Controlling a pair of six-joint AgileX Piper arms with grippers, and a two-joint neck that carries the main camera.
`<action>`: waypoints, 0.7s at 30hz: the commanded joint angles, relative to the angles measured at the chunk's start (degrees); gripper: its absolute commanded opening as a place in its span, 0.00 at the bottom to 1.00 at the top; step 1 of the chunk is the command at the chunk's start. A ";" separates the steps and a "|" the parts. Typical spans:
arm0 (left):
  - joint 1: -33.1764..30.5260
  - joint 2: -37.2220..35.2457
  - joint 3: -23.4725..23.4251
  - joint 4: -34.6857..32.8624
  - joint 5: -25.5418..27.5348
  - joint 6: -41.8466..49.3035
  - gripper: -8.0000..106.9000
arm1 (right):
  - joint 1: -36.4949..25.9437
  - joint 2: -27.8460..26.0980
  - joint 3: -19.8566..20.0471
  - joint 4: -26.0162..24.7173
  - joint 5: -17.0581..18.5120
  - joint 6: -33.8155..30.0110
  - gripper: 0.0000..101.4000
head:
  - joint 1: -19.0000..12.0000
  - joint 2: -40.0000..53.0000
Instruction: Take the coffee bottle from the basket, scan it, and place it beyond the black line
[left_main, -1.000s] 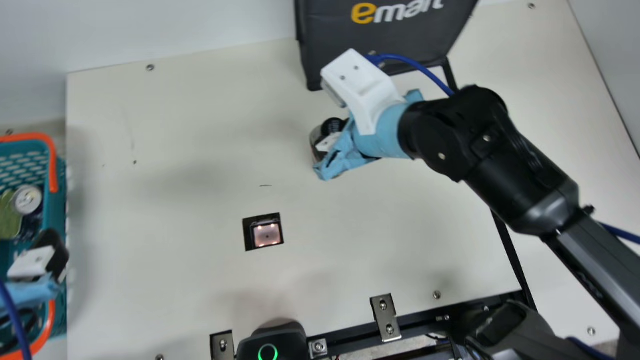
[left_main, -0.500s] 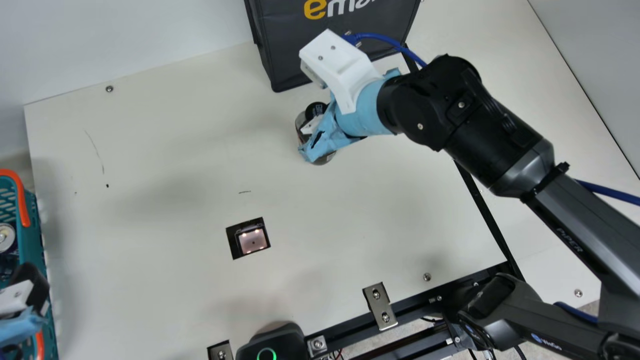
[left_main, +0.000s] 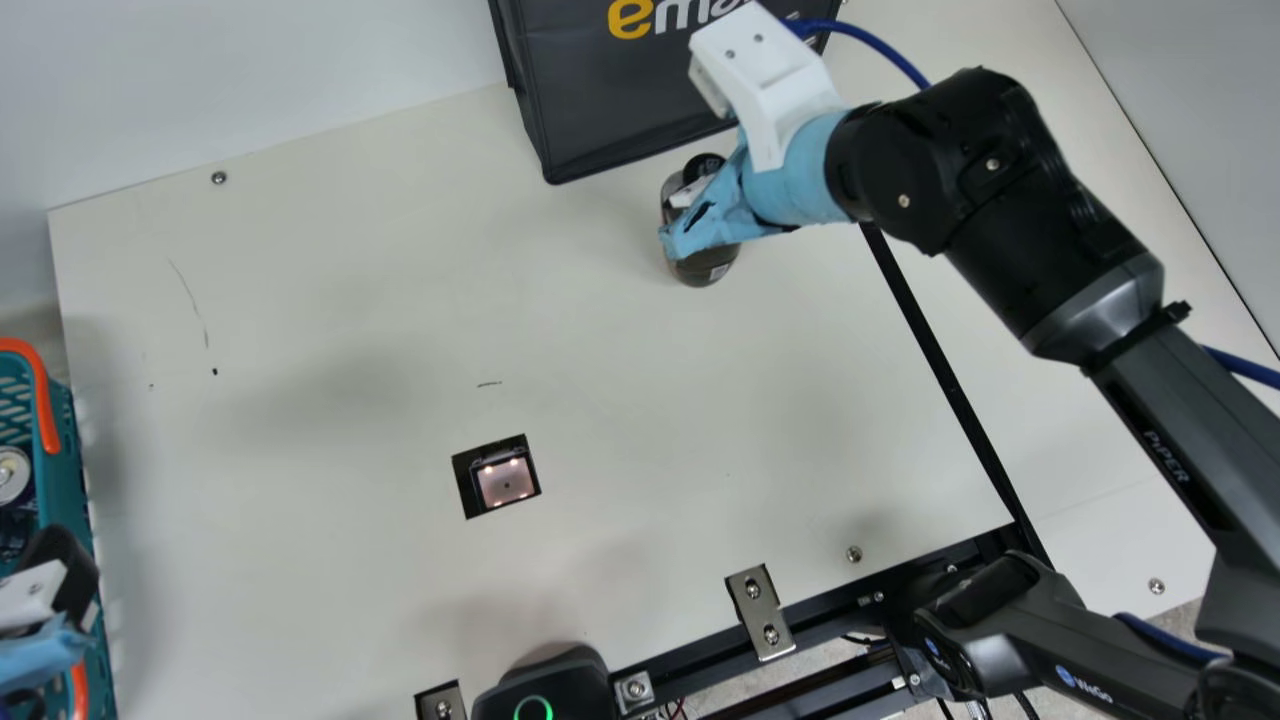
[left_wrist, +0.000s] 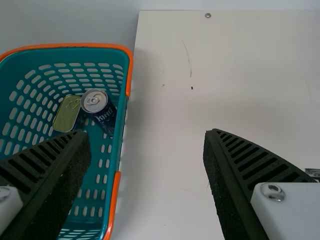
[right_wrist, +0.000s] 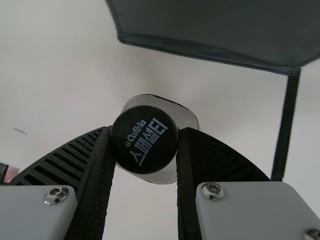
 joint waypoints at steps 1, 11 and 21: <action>0.00 0.00 0.00 0.00 0.00 0.00 0.85 | -1.65 -0.07 0.03 0.06 -0.05 0.03 0.00 | -0.96 -0.13; -0.12 0.00 0.00 0.15 0.00 -0.11 0.85 | -9.09 0.08 -0.29 0.23 -0.59 0.77 0.00 | -0.96 -0.13; -0.12 0.00 0.00 0.04 -0.01 -0.22 0.85 | -16.71 0.22 0.03 0.80 -1.22 0.57 0.00 | -0.96 -0.13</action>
